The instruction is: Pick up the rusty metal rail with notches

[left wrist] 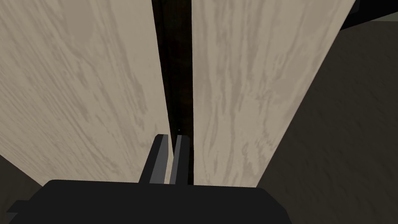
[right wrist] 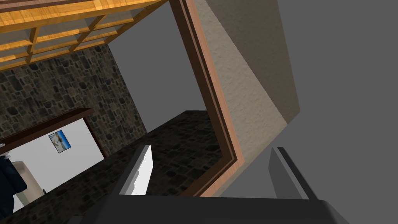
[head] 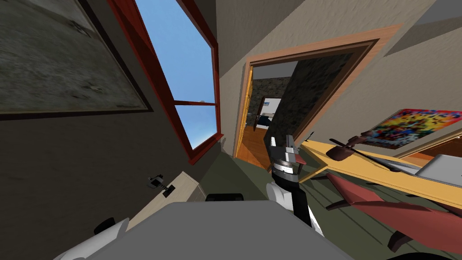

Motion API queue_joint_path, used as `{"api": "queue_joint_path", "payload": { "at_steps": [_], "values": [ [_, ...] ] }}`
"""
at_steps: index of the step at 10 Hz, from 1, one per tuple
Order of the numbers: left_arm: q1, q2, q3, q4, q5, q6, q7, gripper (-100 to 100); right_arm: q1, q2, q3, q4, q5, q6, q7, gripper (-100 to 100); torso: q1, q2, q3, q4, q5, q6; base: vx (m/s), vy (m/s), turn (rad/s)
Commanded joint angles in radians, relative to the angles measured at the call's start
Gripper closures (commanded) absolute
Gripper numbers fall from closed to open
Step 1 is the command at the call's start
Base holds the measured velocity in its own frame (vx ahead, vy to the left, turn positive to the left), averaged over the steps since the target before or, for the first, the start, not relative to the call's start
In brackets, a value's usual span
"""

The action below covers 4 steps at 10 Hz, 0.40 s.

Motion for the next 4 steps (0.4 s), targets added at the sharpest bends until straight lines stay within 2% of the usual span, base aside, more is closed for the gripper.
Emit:
{"api": "queue_joint_path", "payload": {
  "at_steps": [1, 2, 3, 4],
  "values": [
    [0.009, 0.014, 0.002, -0.031, 0.012, 0.034, 0.006, 100, 0.0, 0.0, 0.0, 0.0, 0.0, 0.0, 0.0, 0, 0.0, 0.0, 0.0, 0.0, 0.0, 0.0, -0.006, -0.006, -0.027],
    [0.012, 0.024, 0.003, -0.046, 0.02, 0.052, 0.009, 100, 0.0, 0.0, 0.0, 0.0, 0.0, 0.0, 0.0, 0, -0.001, 0.0, 0.0, 0.0, 0.0, 0.0, -0.013, -0.023, -0.034],
    [0.003, 0.019, 0.002, -0.025, 0.015, 0.035, 0.004, 100, 0.0, 0.0, 0.0, 0.0, 0.0, 0.0, 0.0, 0, -0.002, 0.001, 0.0, 0.0, 0.0, 0.0, -0.006, -0.011, -0.008],
    [0.003, 0.02, 0.002, -0.026, 0.016, 0.038, 0.005, 0, 0.0, 0.0, 0.0, 0.0, 0.0, 0.0, 0.0, 0, -0.001, 0.001, 0.0, 0.0, 0.0, 0.0, 0.0, 0.0, 0.0]
  ]
}}
